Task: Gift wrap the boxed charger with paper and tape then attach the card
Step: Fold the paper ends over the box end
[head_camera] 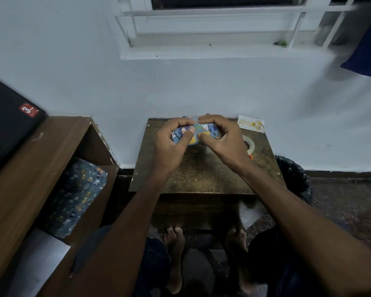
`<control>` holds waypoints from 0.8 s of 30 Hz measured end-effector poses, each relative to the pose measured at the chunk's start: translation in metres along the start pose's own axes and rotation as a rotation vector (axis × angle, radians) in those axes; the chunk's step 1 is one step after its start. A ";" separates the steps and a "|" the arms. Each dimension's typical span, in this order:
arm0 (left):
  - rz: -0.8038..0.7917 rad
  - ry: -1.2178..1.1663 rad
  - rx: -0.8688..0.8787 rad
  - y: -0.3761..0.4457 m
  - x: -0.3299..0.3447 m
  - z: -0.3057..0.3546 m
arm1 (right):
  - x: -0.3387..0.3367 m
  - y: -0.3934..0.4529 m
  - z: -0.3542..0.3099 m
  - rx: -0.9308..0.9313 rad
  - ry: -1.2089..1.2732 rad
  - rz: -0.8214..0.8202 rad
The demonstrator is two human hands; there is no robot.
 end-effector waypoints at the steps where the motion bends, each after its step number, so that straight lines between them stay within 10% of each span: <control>1: -0.016 0.005 0.000 0.001 0.000 -0.001 | 0.002 0.000 0.002 0.013 0.003 -0.020; 24: -0.077 0.104 0.237 0.003 -0.002 0.026 | -0.007 -0.002 0.009 0.208 0.254 0.080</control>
Point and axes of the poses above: each hand's wrist, its own y-axis towards the middle knuckle, its own x-axis out of the palm, z = x × y, the point moved 10 cm from there along y, towards the middle knuckle, and after that the axes turned 10 degrees about -y, right-handed, at the moved point
